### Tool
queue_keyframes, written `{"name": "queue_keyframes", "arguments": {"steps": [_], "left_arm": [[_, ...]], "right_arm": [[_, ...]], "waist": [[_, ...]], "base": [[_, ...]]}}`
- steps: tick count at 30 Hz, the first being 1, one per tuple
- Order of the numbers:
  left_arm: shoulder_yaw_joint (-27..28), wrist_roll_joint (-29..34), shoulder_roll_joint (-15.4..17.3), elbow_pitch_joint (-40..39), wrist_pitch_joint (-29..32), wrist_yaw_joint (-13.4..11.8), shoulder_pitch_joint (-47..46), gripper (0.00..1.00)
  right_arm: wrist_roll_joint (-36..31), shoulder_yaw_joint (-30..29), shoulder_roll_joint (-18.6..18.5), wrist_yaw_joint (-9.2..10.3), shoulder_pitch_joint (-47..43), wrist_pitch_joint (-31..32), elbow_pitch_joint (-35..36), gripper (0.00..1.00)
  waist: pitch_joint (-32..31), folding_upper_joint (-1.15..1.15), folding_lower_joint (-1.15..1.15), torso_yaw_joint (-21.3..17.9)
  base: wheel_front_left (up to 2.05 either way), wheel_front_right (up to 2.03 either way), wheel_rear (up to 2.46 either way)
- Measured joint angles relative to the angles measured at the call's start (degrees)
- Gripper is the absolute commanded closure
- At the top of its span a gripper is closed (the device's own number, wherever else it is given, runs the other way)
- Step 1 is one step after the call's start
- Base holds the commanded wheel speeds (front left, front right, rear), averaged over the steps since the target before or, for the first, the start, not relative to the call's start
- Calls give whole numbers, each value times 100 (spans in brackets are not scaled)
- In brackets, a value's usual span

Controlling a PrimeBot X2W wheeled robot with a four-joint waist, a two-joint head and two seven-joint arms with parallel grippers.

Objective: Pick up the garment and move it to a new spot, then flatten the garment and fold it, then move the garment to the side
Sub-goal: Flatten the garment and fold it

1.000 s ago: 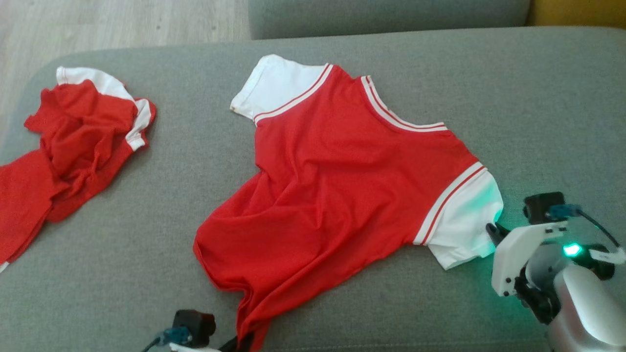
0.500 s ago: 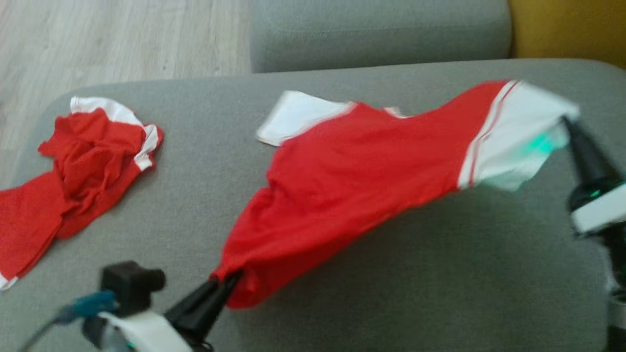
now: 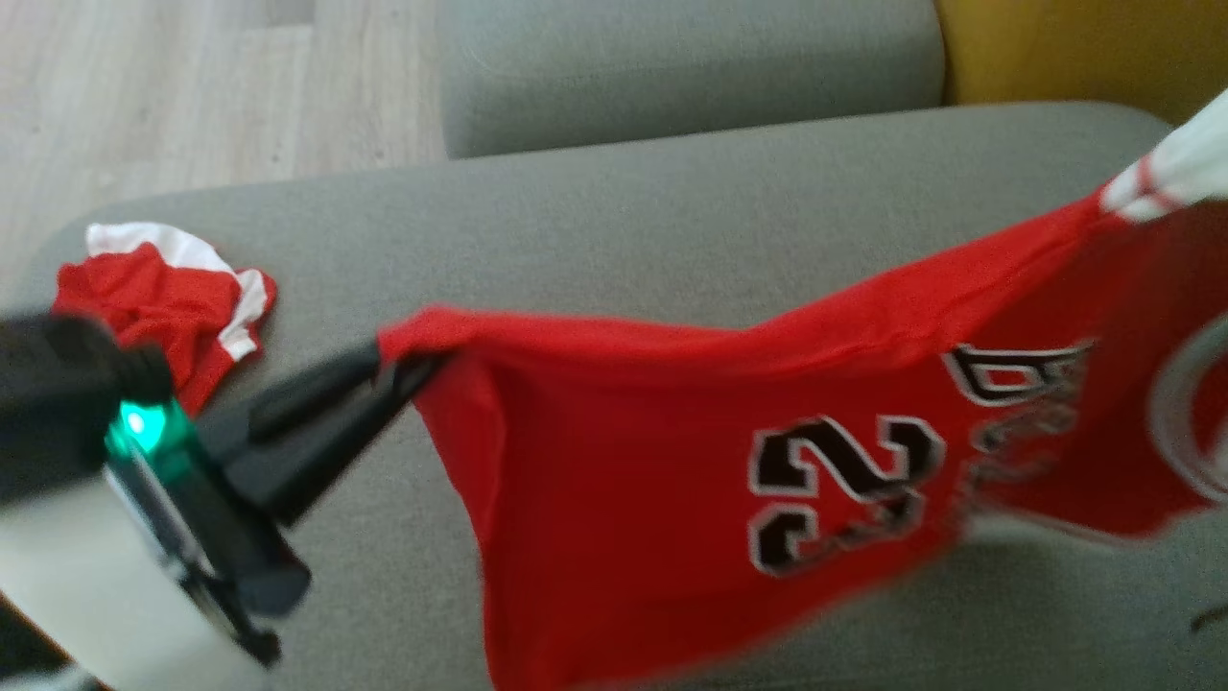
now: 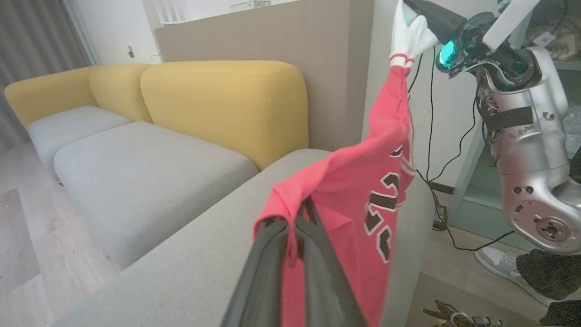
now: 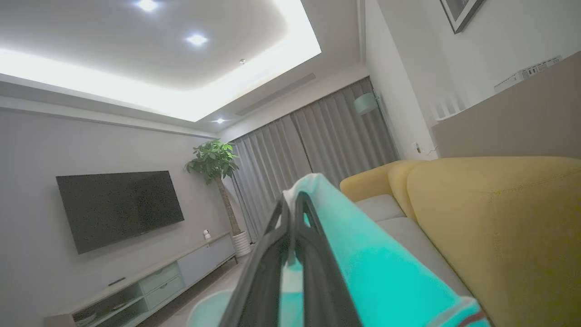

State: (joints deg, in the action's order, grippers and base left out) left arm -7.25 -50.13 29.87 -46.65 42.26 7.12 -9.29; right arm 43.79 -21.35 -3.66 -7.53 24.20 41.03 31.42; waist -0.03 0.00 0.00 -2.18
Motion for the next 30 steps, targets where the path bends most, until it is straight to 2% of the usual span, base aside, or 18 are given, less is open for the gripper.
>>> {"name": "queue_keyframes", "arguments": {"steps": [4, 10, 12, 15, 18, 22, 25, 28, 30], "left_arm": [[-66, -265, 47, 254, 182, 1, -795, 100], [-495, -99, 33, 1607, 369, 2, -2374, 100], [-622, 121, -85, 2260, 294, 2, -2964, 100], [-808, 573, -443, 3376, -25, 0, -3967, 100], [-977, 1254, -761, 4448, -614, -2, -4901, 100], [-1091, 2034, -1215, 5846, -1847, -4, -6149, 100], [-1133, 2482, -1436, 6690, -2731, -7, -6991, 100], [-1229, 2748, -1532, 7347, -3457, -7, -7519, 100], [-1327, 2810, -1583, 7741, -3891, -7, -7519, 100]], "right_arm": [[-304, -56, 14, 0, 551, 236, -159, 100], [-1202, 22, 19, 0, 1635, 271, -1074, 100], [-1522, 122, 19, 0, 2059, 80, -1513, 100], [-2018, 250, 13, 0, 2886, -342, -2382, 100], [-2465, 235, 14, 0, 3823, -1010, -3352, 100], [-3017, 4, 12, 0, 5185, -2004, -4640, 100], [-3220, -36, 1, 0, 6043, -2622, -5490, 100], [-3151, 51, 0, 0, 6503, -3163, -6116, 100], [-2930, 245, -2, 0, 6426, -3461, -6408, 100]], "waist": [[172, 0, 0, -56], [745, 0, 0, -110], [988, 0, 0, -109], [1378, 0, 2, -94], [1762, 0, 2, -71], [2251, 0, 2, -61], [2604, 0, 2, -70], [2945, 0, 1, -94], [3127, -1, 2, -117]], "base": [[0, 0, 0], [0, 0, 0], [0, 0, 0], [0, 0, 0], [0, 0, 0], [0, 0, 0], [0, 0, 0], [0, 0, 0], [0, 0, 0]]}}
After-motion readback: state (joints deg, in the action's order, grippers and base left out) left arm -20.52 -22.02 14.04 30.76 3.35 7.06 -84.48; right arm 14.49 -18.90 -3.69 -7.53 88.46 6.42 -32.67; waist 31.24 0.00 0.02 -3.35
